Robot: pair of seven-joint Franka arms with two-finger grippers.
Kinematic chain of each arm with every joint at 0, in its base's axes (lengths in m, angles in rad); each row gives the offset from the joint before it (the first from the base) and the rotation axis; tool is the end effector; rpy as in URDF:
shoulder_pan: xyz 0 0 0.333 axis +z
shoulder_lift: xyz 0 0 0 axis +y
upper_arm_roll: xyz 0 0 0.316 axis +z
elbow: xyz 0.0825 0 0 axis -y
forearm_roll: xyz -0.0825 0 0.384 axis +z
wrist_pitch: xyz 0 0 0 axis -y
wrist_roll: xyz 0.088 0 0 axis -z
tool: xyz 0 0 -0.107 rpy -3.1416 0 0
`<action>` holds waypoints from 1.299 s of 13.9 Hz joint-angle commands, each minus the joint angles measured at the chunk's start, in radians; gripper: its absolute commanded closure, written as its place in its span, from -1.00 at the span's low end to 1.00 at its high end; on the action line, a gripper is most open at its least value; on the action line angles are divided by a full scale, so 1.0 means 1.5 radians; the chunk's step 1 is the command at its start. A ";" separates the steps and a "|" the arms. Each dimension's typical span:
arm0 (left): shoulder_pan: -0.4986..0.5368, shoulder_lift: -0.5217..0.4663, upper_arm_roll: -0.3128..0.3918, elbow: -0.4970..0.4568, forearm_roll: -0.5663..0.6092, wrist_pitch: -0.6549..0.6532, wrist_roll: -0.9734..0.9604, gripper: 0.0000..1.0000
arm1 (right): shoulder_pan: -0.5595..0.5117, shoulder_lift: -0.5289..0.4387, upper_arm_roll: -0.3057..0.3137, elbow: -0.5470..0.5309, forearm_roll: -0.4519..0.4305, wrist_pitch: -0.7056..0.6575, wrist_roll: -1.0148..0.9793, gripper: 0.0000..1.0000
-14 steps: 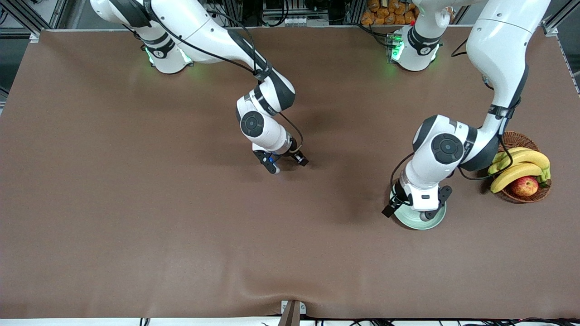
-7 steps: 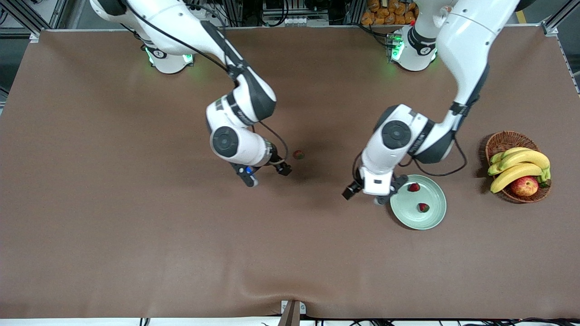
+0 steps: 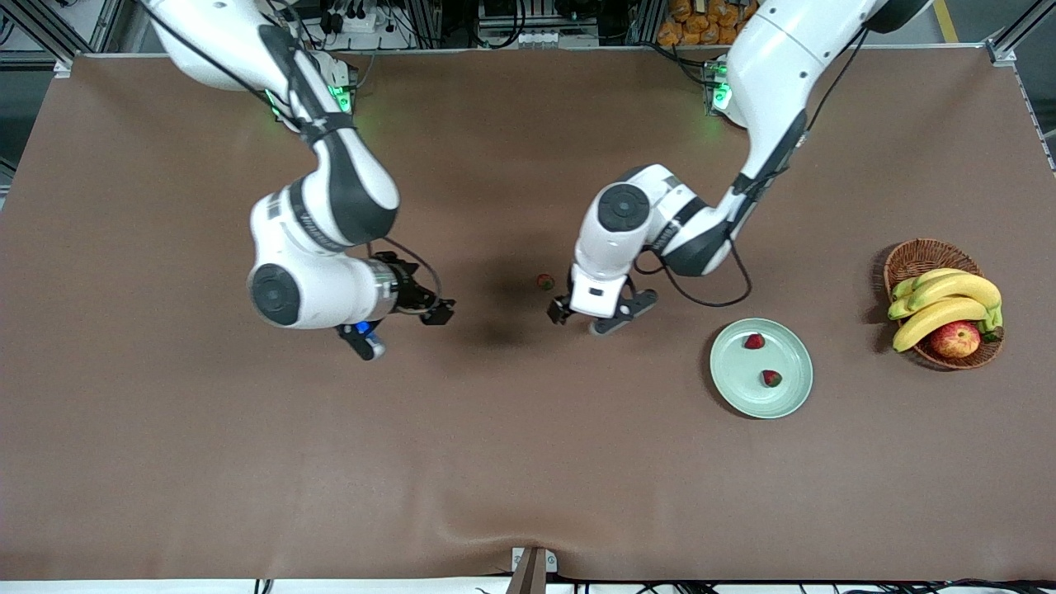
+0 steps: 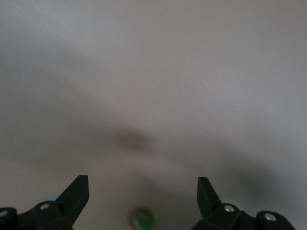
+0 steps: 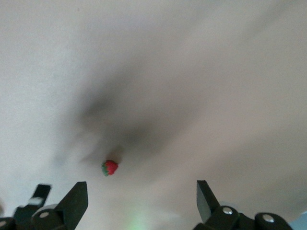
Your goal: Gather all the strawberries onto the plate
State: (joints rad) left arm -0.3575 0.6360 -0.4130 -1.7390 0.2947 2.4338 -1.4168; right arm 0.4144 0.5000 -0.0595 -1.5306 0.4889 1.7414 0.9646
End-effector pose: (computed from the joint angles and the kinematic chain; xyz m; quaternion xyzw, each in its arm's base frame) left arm 0.5074 -0.4506 0.2476 0.9644 0.2564 0.0144 0.0630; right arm 0.6048 0.2753 0.3554 -0.8972 0.3593 0.2423 0.0853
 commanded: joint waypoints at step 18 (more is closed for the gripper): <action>-0.089 0.090 0.015 0.048 0.022 -0.062 0.028 0.38 | -0.307 -0.207 0.138 0.013 -0.240 -0.169 -0.499 -1.00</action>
State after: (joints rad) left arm -0.4798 0.7640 -0.3979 -1.6866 0.3003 2.3581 -1.3766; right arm -0.0202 0.3051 0.1456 -1.4343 0.1516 1.4863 0.3143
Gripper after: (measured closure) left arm 0.308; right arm 0.000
